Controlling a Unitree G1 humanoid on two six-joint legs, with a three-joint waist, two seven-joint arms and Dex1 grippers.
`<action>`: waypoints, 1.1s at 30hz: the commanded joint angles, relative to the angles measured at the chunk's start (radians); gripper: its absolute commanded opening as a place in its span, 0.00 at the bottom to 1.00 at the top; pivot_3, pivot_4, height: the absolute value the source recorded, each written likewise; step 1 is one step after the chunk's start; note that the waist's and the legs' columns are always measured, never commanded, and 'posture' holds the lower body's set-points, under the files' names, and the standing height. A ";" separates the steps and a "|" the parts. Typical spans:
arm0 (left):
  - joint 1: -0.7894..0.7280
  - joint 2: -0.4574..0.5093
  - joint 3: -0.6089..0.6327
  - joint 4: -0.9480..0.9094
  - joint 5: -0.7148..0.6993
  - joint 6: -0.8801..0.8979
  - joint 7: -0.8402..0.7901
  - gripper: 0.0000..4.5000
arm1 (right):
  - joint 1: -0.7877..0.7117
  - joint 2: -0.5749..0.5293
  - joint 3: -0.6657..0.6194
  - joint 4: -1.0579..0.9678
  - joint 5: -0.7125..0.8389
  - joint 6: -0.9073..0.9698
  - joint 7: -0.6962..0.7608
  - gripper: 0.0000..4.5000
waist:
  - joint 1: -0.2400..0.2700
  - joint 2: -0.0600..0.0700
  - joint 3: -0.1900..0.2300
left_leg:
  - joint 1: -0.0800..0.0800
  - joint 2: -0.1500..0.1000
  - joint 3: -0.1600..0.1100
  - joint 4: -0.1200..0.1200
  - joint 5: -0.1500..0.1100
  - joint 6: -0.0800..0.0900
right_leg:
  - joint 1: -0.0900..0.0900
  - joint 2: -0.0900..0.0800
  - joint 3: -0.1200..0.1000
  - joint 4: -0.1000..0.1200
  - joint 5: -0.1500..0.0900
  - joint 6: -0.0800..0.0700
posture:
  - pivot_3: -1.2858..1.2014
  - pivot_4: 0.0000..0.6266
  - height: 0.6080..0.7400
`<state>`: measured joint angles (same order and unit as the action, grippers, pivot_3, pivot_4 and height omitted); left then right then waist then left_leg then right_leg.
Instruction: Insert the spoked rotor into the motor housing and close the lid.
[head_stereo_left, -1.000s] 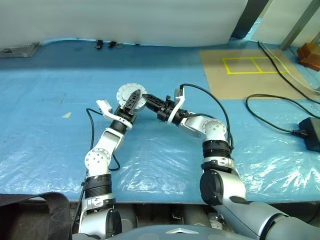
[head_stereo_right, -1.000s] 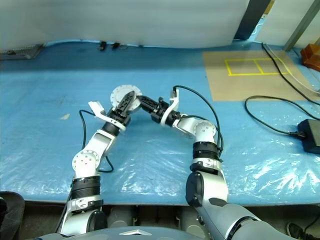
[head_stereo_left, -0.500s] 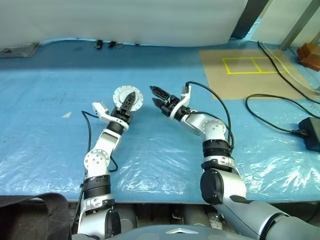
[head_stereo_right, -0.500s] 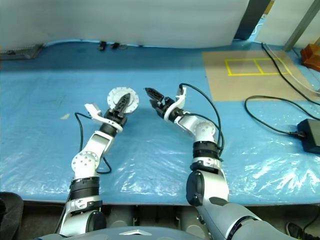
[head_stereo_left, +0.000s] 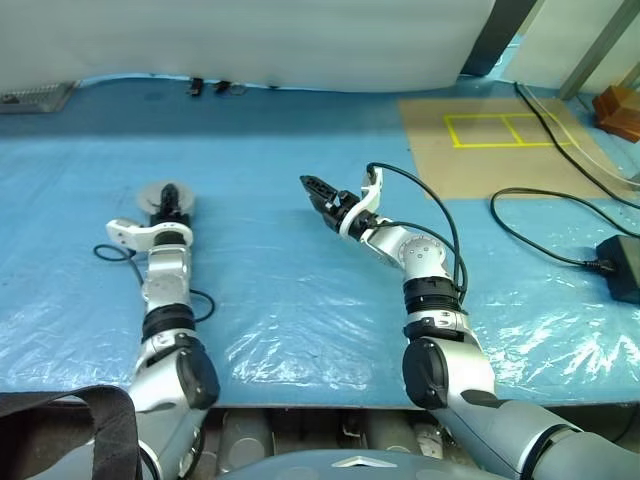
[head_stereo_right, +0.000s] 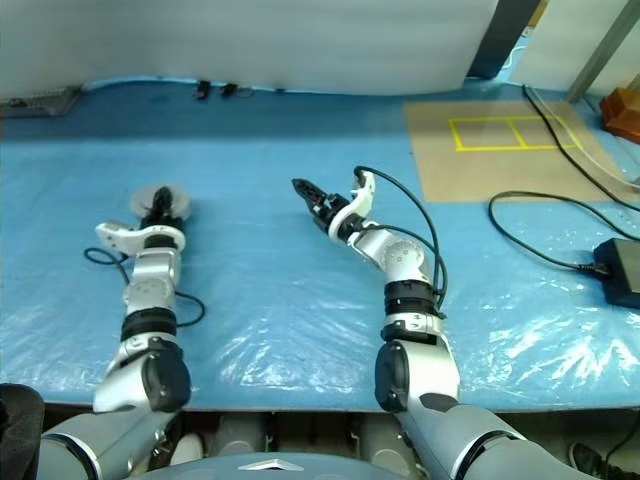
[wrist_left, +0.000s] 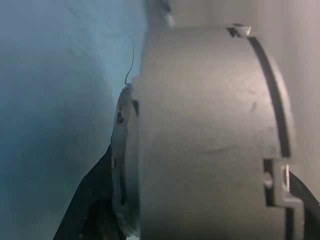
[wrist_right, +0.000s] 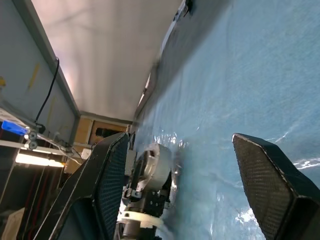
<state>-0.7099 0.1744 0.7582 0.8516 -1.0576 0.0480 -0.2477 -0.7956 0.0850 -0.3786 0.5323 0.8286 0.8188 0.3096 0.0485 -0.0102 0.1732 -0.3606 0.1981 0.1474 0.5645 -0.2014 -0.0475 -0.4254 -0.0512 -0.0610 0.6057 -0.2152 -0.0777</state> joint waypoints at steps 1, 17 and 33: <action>-0.071 0.063 0.043 0.124 0.022 -0.081 -0.064 0.58 | -0.008 0.007 0.016 -0.050 0.011 0.005 0.018 0.77 | 0.009 0.000 0.000 | 0.000 0.000 0.000 0.000 0.000 0.000 | 0.000 -0.001 0.000 0.000 0.000 0.000 | 0.52 0.24 1.00; -0.066 0.111 0.125 0.221 0.070 -0.220 -0.054 0.89 | 0.009 -0.002 0.071 -0.062 -0.043 -0.011 0.045 0.78 | 0.019 0.000 0.000 | 0.001 0.005 0.002 0.000 -0.002 -0.004 | 0.001 -0.001 0.000 0.003 0.001 -0.001 | 0.52 0.24 1.00; 0.082 0.072 0.055 -0.008 0.227 -0.341 0.201 0.99 | 0.068 -0.060 0.297 -0.089 -0.293 -0.152 0.162 0.78 | -0.005 0.001 -0.001 | 0.003 0.005 0.002 0.000 -0.003 -0.005 | 0.002 -0.001 0.001 0.002 0.001 -0.002 | 0.52 0.24 1.00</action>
<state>-0.6580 0.2426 0.8221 0.8738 -0.8577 -0.3211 -0.0906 -0.7195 0.0188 -0.0811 0.4863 0.5347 0.6853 0.4556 0.0433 -0.0095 0.1724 -0.3573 0.2030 0.1496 0.5641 -0.2041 -0.0529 -0.4233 -0.0520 -0.0600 0.6082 -0.2141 -0.0796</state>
